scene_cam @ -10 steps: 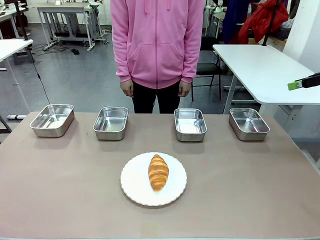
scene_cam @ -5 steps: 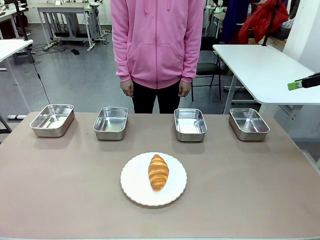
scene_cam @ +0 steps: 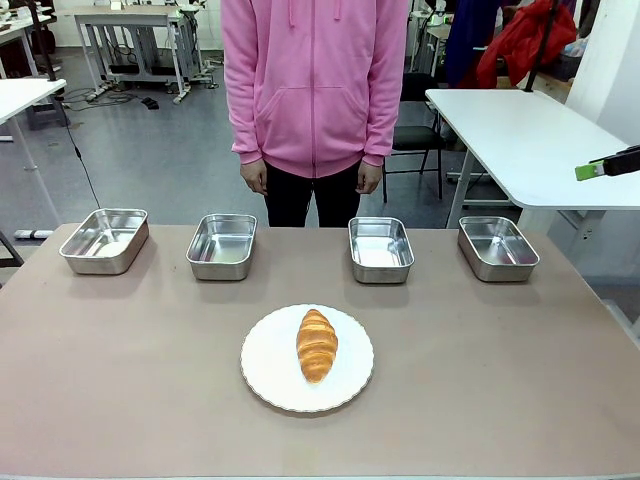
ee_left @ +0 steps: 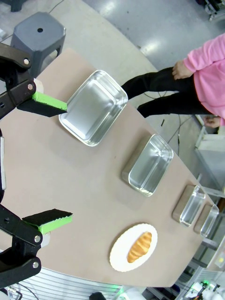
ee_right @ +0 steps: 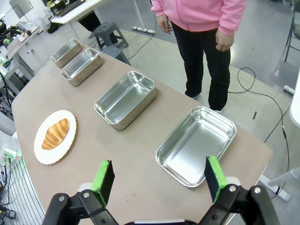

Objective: Place the bread in the container.
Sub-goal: Place the Butter Roll into the Airtight Container indicated by the human.

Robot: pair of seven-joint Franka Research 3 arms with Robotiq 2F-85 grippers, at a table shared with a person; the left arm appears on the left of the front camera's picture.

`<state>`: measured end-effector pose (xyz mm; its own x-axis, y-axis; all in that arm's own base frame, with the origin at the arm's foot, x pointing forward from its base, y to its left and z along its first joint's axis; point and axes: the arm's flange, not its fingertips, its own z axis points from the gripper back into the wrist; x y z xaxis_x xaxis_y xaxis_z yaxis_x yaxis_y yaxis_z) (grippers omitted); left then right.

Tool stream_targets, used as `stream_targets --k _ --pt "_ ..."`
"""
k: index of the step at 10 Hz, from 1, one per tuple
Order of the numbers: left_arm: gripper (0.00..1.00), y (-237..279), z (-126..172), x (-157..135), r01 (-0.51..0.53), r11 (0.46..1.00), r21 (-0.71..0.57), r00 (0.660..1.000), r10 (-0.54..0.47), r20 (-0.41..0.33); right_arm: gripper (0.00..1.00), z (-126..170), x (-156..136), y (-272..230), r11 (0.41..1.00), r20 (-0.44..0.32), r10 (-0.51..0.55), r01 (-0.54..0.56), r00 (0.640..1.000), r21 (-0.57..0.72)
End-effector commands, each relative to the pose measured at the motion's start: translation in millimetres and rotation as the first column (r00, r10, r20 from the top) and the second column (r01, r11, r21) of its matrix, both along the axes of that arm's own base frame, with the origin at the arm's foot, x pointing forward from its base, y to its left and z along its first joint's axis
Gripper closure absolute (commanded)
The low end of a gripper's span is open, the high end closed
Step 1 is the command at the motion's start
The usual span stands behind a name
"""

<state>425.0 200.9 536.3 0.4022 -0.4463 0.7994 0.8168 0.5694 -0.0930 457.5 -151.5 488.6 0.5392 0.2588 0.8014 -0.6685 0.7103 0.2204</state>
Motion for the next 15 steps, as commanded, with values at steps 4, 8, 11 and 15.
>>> stream_targets --k 4,8,11,15 --pt "0.0 0.8 1.8 -1.3 0.008 1.0 0.0 1.0 -0.008 0.007 0.0 1.1 0.4 -0.3 1.0 0.002 -0.001 0.001 1.0 0.0" --pt "0.0 0.8 1.8 -1.3 0.008 1.0 0.0 1.0 -0.008 0.007 0.0 1.1 0.4 -0.3 1.0 0.002 -0.001 0.001 1.0 0.0" --pt "0.0 0.8 1.8 -1.3 0.008 1.0 0.0 1.0 -0.008 0.007 0.0 1.1 0.4 -0.3 1.0 0.002 -0.001 0.001 1.0 0.0" --pt "0.0 0.8 1.8 -1.3 0.008 1.0 0.0 1.0 -0.008 0.007 0.0 1.1 0.4 -0.3 1.0 0.002 -0.001 0.001 1.0 0.0"
